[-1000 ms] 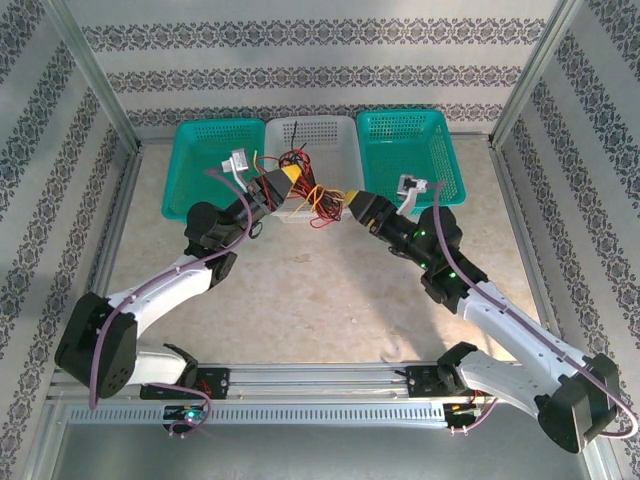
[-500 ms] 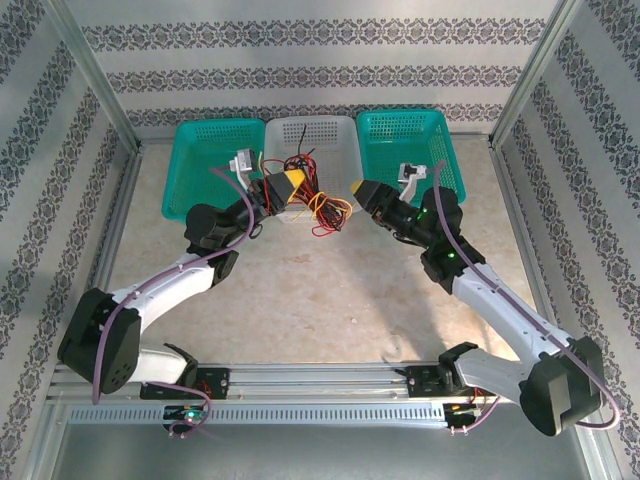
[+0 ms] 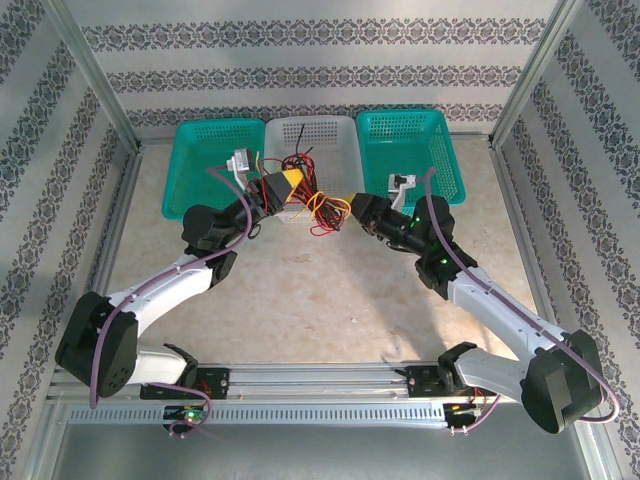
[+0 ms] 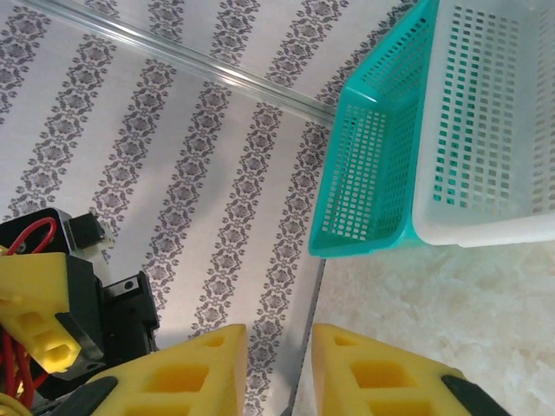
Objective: Untangle the cables
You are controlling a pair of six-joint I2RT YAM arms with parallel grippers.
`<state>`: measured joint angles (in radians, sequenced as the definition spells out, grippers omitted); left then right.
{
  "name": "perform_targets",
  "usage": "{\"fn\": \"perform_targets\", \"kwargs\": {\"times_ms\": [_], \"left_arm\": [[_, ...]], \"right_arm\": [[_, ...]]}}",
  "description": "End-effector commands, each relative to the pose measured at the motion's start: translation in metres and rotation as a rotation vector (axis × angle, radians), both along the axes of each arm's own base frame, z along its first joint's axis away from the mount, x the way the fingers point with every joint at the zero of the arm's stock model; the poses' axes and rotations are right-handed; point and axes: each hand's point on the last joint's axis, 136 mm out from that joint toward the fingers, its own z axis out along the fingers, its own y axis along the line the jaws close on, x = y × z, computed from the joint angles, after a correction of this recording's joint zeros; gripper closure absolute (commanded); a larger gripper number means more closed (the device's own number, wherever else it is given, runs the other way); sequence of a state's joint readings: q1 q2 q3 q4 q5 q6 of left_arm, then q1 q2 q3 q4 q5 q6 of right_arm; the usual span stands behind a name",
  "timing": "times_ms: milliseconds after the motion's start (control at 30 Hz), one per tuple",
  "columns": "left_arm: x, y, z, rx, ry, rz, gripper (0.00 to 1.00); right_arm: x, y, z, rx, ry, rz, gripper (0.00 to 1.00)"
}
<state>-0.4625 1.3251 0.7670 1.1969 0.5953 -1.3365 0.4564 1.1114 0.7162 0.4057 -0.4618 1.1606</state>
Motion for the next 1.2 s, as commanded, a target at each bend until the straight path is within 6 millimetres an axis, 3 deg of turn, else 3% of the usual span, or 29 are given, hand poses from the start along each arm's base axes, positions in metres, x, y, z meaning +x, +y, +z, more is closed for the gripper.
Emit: {"fn": "perform_targets", "kwargs": {"times_ms": [0, 67, 233, 367, 467, 633, 733, 800, 967, 1067, 1167], "left_arm": [[-0.015, 0.015, 0.028, -0.041, -0.118, 0.055, 1.0], [-0.015, 0.015, 0.028, -0.034, -0.123, 0.065, 1.0], [-0.014, 0.015, 0.028, -0.027, -0.129, 0.067, 1.0], [-0.014, 0.015, 0.03, -0.026, -0.136, 0.071, 1.0], [-0.012, 0.018, 0.029, -0.016, -0.138, 0.11, 1.0], [0.004, 0.044, 0.012, 0.052, -0.084, 0.343, 1.0], [0.018, 0.082, -0.012, 0.103, 0.026, 0.587, 1.0], [0.021, 0.106, -0.028, 0.11, 0.102, 0.709, 1.0], [0.019, 0.127, -0.054, 0.102, 0.181, 0.797, 1.0], [0.019, 0.136, -0.066, 0.127, 0.215, 0.848, 1.0], [0.02, 0.14, -0.078, 0.204, 0.232, 0.885, 1.0]], "right_arm": [[-0.006, 0.001, 0.011, 0.04, -0.033, 0.008, 0.67], [-0.008, 0.002, 0.012, 0.045, -0.037, 0.011, 0.66], [-0.012, -0.001, 0.006, 0.045, -0.029, 0.0, 0.75], [-0.015, -0.001, 0.003, 0.045, -0.026, 0.008, 0.93], [-0.017, -0.003, 0.002, 0.046, -0.025, 0.001, 1.0], [-0.023, -0.01, -0.006, 0.046, -0.019, -0.041, 1.0], [-0.032, -0.008, -0.015, 0.038, -0.018, -0.06, 1.0], [-0.04, -0.001, -0.024, 0.025, -0.011, -0.059, 1.0], [-0.064, 0.031, -0.037, -0.025, -0.007, 0.006, 1.0], [-0.081, 0.062, -0.027, -0.051, -0.045, 0.106, 1.0], [-0.098, 0.093, 0.002, -0.063, -0.121, 0.213, 1.0]]}}
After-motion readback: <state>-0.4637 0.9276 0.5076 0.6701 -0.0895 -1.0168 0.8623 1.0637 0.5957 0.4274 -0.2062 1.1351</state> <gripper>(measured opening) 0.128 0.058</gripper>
